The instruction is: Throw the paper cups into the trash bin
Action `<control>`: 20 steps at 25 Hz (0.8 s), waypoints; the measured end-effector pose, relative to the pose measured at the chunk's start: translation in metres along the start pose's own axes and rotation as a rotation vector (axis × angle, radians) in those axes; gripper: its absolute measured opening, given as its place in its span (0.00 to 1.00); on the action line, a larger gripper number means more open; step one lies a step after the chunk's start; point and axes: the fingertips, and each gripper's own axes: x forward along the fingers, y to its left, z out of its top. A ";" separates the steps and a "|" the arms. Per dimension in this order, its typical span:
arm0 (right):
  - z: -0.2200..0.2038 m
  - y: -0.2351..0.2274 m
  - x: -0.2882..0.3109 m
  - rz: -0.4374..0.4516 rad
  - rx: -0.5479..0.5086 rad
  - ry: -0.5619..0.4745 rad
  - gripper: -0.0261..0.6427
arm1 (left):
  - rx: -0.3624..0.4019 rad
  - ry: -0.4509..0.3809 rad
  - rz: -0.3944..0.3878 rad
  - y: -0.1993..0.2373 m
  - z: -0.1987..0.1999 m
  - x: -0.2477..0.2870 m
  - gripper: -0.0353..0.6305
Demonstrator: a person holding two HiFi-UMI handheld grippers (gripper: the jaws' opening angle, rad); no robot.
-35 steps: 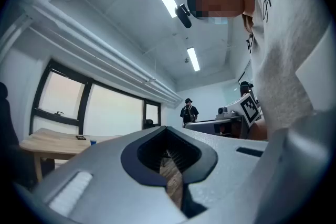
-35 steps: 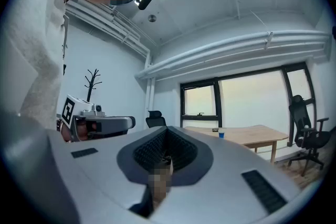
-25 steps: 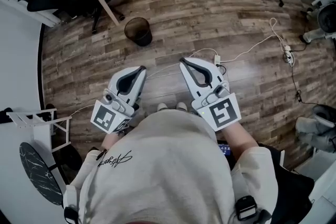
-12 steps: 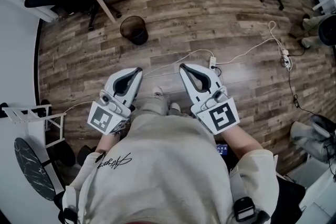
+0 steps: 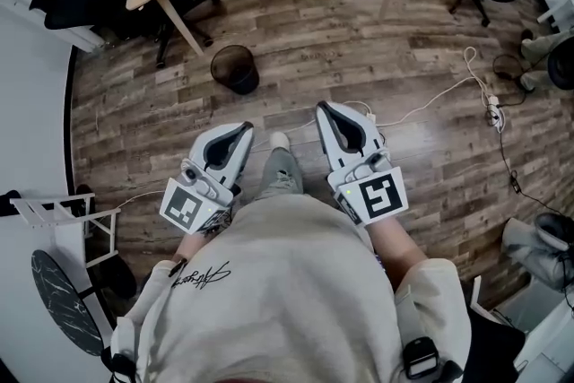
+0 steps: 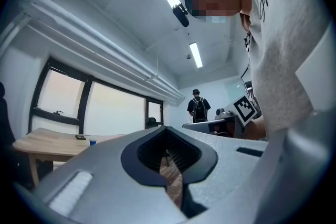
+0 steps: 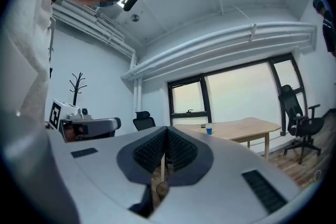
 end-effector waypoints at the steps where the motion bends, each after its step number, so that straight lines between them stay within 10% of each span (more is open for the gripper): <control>1: 0.000 -0.004 0.007 0.000 -0.008 0.005 0.05 | -0.001 -0.001 -0.001 0.007 -0.001 0.005 0.06; 20: 0.017 -0.061 0.163 -0.001 -0.088 -0.009 0.05 | -0.004 -0.008 -0.078 0.156 -0.005 0.090 0.06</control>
